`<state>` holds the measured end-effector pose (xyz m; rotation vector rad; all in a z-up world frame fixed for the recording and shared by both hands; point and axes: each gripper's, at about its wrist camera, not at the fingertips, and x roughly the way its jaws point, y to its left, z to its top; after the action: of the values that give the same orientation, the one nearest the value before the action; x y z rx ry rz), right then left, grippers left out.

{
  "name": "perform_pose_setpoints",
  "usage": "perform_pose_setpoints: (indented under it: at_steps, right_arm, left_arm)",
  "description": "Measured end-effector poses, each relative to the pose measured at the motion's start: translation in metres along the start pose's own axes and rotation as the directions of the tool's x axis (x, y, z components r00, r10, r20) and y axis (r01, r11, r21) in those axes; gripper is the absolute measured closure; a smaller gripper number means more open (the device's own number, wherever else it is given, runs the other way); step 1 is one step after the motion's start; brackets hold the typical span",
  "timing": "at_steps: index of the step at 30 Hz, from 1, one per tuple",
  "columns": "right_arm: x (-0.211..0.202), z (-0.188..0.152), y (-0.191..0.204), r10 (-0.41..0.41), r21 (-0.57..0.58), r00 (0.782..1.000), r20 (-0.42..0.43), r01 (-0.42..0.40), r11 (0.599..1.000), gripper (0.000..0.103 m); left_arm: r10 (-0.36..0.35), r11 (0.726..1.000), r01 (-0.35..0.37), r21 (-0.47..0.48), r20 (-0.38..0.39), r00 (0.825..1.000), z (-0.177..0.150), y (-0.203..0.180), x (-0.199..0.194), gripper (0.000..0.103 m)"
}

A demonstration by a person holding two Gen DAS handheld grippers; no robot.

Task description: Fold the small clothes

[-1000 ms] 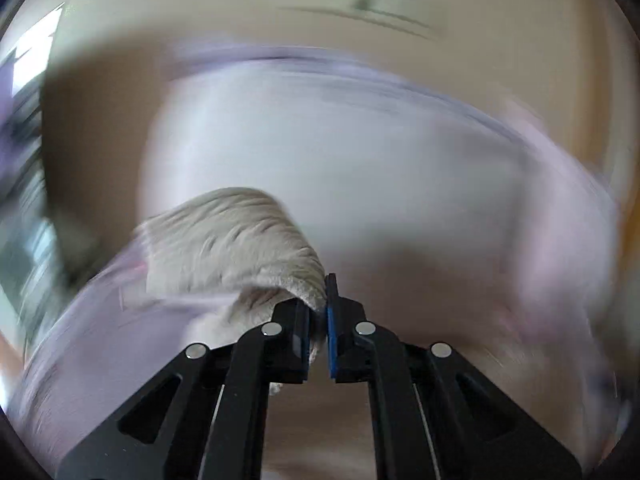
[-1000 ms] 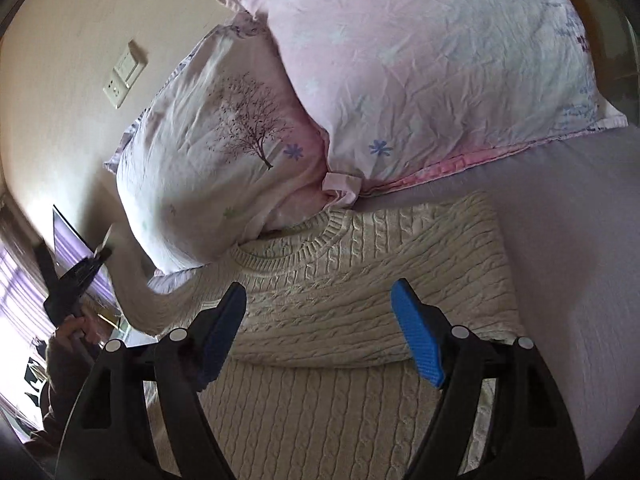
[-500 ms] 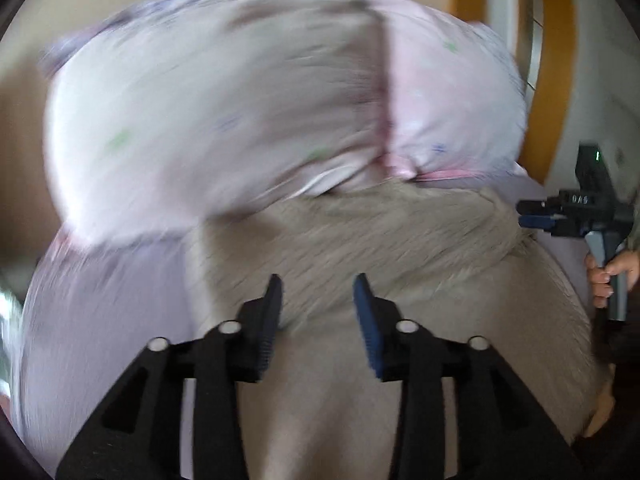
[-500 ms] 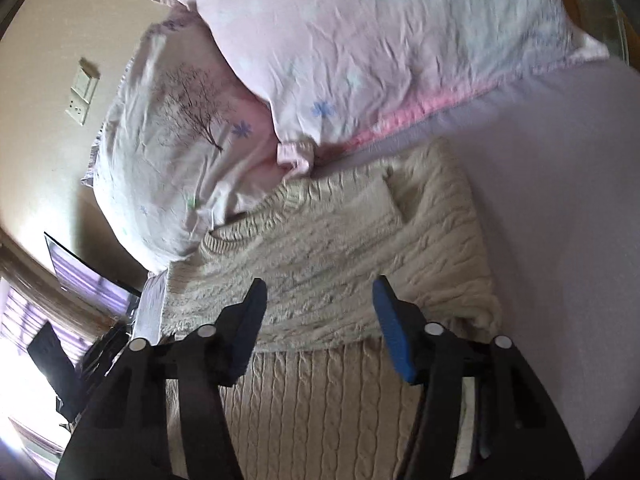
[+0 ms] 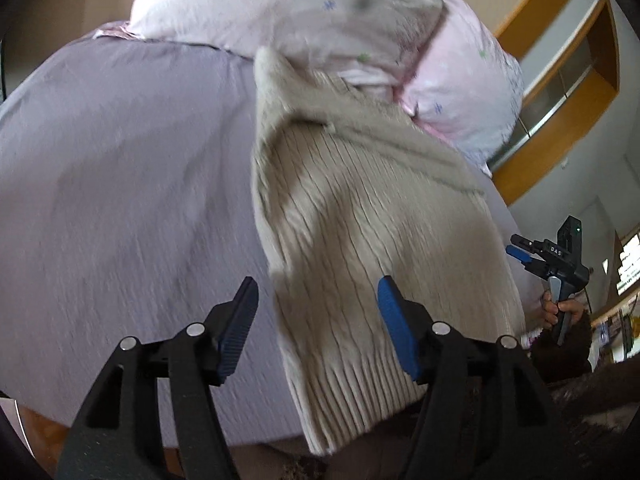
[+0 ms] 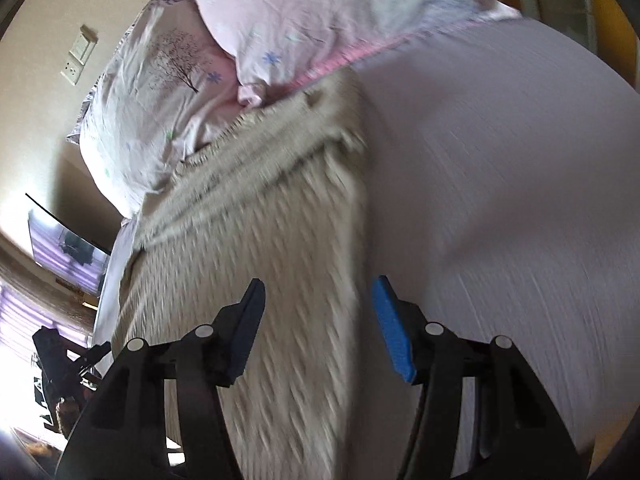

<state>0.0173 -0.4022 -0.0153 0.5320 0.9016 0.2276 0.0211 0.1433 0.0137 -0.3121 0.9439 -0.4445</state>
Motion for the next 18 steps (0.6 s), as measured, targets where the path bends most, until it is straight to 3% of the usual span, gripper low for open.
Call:
perform_pose_setpoints:
  at_steps: [5,9,10,11,12,13,14,15,18]
  right_arm:
    - [-0.021,-0.043,-0.01,0.034,0.028,0.999,-0.001,-0.034,0.999,0.045]
    - [-0.027,-0.064,0.0,0.092,-0.013,0.995,-0.025,-0.092,0.996,0.045]
    - [-0.027,-0.069,0.005,0.12,-0.032,0.992,-0.044,-0.121,0.992,0.045]
    - [-0.026,-0.073,0.009,0.138,-0.047,0.989,-0.059,-0.14,0.989,0.045]
    - [-0.024,-0.078,0.015,0.163,-0.072,0.983,-0.082,-0.169,0.983,0.049]
    - [-0.021,-0.084,0.021,0.195,-0.091,0.974,-0.118,-0.206,0.974,0.064]
    - [-0.019,-0.088,0.026,0.206,-0.101,0.969,-0.139,-0.221,0.97,0.073]
    - [-0.016,-0.09,0.03,0.227,-0.11,0.96,-0.163,-0.246,0.963,0.087]
    - [-0.023,-0.08,0.037,0.298,-0.122,0.947,-0.119,-0.312,0.942,0.091]
  left_arm:
    - [-0.004,1.0,0.005,0.012,-0.037,0.999,-0.019,-0.005,0.004,0.041]
    - [-0.021,1.0,0.021,0.005,-0.018,1.0,-0.034,-0.008,-0.003,0.042]
    - [-0.028,1.0,0.028,0.002,-0.016,0.999,-0.039,-0.01,-0.005,0.043]
    - [-0.028,1.0,0.028,0.001,-0.016,0.999,-0.041,-0.011,-0.005,0.053]
    - [-0.034,0.999,0.034,-0.006,-0.022,0.999,-0.045,-0.012,-0.004,0.068]
    - [-0.047,0.999,0.046,-0.017,-0.032,0.998,-0.047,-0.012,-0.002,0.078]
    - [-0.071,0.997,0.069,-0.04,-0.053,0.996,-0.051,-0.012,0.003,0.091]
    - [-0.08,0.996,0.078,-0.046,-0.05,0.996,-0.052,-0.012,0.005,0.091]
    - [-0.116,0.992,0.114,-0.057,-0.024,0.993,-0.045,-0.011,0.002,0.093]
